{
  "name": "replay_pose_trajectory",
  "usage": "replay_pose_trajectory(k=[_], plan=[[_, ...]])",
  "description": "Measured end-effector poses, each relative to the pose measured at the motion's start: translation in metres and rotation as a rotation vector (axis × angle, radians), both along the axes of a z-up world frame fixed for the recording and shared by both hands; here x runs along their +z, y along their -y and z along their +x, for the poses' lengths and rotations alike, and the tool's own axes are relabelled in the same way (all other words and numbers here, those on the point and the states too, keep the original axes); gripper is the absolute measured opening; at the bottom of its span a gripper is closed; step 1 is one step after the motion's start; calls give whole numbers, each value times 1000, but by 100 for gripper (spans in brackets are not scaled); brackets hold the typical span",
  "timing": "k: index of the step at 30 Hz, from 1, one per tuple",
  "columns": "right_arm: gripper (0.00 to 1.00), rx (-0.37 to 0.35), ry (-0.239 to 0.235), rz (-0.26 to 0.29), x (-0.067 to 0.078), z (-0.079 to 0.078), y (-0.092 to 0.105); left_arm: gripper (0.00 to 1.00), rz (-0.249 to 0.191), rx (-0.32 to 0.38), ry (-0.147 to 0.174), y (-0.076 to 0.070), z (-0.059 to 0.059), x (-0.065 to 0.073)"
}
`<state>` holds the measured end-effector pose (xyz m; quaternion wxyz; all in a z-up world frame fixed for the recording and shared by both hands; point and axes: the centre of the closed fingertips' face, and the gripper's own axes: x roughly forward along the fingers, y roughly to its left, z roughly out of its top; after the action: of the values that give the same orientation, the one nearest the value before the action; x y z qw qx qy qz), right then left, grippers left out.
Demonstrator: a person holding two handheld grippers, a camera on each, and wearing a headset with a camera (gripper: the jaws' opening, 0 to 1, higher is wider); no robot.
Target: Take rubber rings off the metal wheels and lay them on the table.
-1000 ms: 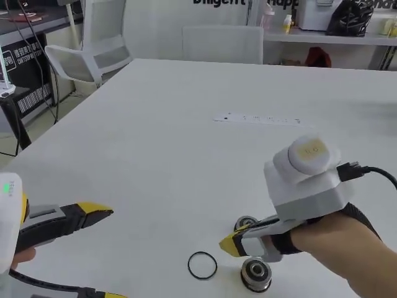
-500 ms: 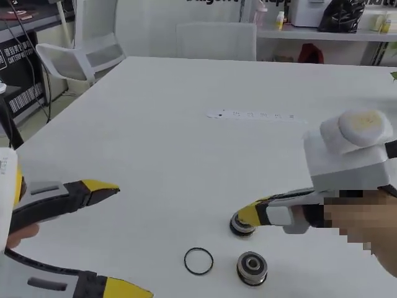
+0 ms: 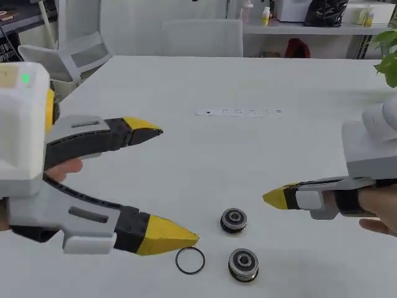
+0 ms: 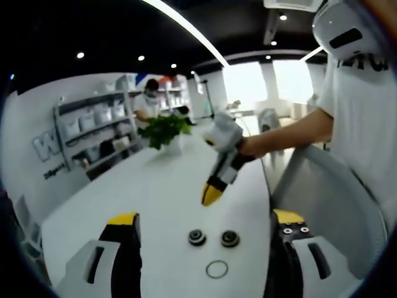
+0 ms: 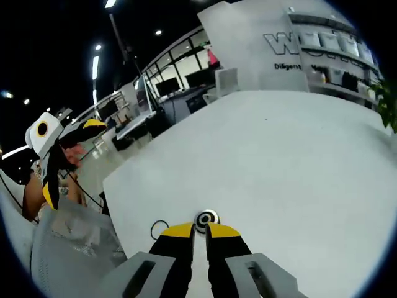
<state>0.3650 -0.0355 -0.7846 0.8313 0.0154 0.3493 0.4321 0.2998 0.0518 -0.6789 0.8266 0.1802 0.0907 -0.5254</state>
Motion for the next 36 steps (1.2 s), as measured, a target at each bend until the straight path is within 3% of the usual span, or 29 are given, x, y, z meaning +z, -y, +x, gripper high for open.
replay_pose_trajectory(k=[4,8,10,12,16,19,21,24,28,30,33,36], plan=[[6,19,-6,-38,-8,-6,5,87,26,-38,1,16,6,-6],[10,67,-15,-28,-13,-16,5,81,13,-89,13,37,16,-13],[13,106,-30,-33,-19,-23,2,77,-4,-97,-4,42,22,-17],[13,165,-13,-65,-24,-29,0,75,-12,-88,-29,47,31,-25],[16,227,-36,-72,-35,-38,-5,73,1,-81,-41,54,44,-40],[18,287,-25,-83,-42,-45,-10,68,-3,-58,-57,57,51,-51],[24,308,-19,-95,-45,-47,-11,68,1,-64,-66,59,51,-61],[27,341,-9,-119,-51,-50,-11,68,72,-93,-67,59,43,-86],[28,360,-23,-127,-59,-52,-11,63,92,-117,-125,59,33,-109],[29,384,-2,-128,-66,-54,-13,60,112,-130,-138,59,29,-119],[29,386,8,-132,-69,-52,-14,52,140,-126,-146,57,30,-133],[29,396,-26,-143,-76,-57,-12,40,160,-115,-146,54,33,-141]])
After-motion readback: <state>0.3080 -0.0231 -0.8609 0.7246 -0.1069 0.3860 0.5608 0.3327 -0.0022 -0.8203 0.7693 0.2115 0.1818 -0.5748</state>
